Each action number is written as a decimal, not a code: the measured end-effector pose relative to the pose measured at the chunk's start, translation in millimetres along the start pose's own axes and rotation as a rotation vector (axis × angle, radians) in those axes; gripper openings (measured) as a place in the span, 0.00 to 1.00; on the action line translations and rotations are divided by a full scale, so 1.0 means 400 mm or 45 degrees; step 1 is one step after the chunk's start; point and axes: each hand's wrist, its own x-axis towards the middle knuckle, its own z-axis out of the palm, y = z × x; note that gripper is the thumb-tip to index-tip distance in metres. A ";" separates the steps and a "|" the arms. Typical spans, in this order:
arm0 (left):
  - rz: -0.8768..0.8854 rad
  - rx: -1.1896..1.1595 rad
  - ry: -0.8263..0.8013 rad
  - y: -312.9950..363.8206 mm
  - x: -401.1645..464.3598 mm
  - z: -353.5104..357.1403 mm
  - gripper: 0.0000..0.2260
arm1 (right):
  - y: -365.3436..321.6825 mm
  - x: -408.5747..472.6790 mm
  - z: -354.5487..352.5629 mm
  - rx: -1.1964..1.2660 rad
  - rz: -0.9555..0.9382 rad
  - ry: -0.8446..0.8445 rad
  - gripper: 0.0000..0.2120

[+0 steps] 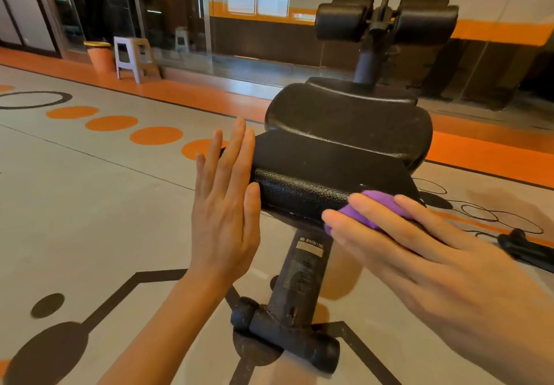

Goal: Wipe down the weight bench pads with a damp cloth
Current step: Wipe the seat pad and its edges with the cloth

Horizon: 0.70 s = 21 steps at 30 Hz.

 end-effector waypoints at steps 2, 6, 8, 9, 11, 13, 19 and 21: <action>-0.013 -0.009 0.012 0.005 0.000 0.002 0.24 | 0.016 -0.040 0.009 -0.022 0.025 0.009 0.29; -0.062 -0.001 0.019 0.015 0.002 0.006 0.24 | -0.020 0.119 -0.021 0.159 0.087 0.170 0.29; -0.038 0.046 0.024 0.024 0.010 0.006 0.24 | -0.031 0.175 -0.044 0.273 0.186 0.147 0.36; -0.008 0.056 0.030 0.031 0.018 0.008 0.23 | -0.025 0.166 -0.046 0.292 0.203 0.108 0.41; 0.033 0.035 0.030 0.047 0.034 0.013 0.23 | 0.003 0.086 -0.029 0.332 0.205 0.006 0.48; 0.011 0.020 0.025 0.060 0.038 0.021 0.23 | 0.026 -0.007 -0.015 0.462 0.235 -0.050 0.49; -0.041 0.049 -0.001 0.068 0.034 0.019 0.24 | 0.126 0.190 -0.046 1.231 0.163 -0.036 0.20; -0.039 0.060 -0.025 0.068 0.034 0.014 0.24 | 0.141 0.209 -0.022 1.278 0.015 -0.080 0.20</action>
